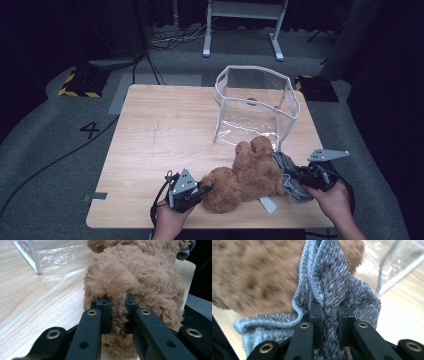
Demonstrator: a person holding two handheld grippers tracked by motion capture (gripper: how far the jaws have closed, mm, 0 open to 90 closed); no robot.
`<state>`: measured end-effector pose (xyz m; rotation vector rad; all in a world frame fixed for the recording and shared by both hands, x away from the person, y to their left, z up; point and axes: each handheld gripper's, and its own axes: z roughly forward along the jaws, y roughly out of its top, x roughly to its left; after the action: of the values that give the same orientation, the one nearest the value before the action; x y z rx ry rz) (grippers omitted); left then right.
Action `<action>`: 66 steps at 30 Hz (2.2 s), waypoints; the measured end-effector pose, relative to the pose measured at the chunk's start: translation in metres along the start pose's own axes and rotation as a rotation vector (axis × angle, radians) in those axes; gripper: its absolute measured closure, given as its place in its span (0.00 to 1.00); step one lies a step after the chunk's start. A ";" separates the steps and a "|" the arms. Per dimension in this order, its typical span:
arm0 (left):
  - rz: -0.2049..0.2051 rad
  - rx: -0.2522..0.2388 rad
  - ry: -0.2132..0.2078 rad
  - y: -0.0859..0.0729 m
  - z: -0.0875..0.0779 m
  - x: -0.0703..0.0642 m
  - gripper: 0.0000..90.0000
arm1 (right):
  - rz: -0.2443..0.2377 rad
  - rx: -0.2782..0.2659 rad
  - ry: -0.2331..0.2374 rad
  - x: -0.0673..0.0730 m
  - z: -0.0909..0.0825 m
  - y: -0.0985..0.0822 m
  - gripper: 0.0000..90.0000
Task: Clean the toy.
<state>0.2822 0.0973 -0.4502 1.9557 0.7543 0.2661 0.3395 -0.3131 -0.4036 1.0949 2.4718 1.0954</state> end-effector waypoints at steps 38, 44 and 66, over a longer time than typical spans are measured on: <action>0.009 0.018 0.014 0.001 0.003 0.000 0.90 | 0.000 0.052 -0.023 -0.013 0.026 0.006 0.86; -0.034 0.015 0.038 0.001 0.004 0.007 0.89 | 0.005 0.091 -0.066 -0.021 0.022 -0.010 0.86; -0.110 0.003 0.059 -0.001 0.003 0.024 0.85 | -0.024 -0.031 0.061 0.010 0.018 0.019 0.86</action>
<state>0.3026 0.1100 -0.4558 1.9086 0.8983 0.2570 0.3517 -0.2881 -0.4017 1.0350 2.4985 1.1728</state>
